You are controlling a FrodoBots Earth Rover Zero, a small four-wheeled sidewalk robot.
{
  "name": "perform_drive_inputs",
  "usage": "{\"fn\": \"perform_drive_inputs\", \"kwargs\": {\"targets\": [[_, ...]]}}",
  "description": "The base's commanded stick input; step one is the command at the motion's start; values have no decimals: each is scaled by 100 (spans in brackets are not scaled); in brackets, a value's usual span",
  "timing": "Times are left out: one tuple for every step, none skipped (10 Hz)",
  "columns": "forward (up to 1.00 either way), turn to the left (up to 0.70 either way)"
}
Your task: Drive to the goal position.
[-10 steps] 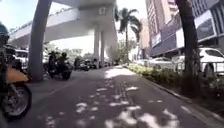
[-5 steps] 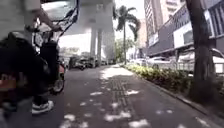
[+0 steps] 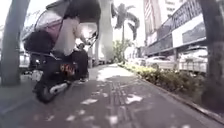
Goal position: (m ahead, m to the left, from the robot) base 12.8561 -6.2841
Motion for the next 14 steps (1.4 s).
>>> {"fn": "perform_drive_inputs", "kwargs": {"targets": [[70, 0], [70, 0], [70, 0], [70, 0], [70, 0], [70, 0], [70, 0], [70, 0], [70, 0], [70, 0], [70, 0], [70, 0], [70, 0], [70, 0]]}}
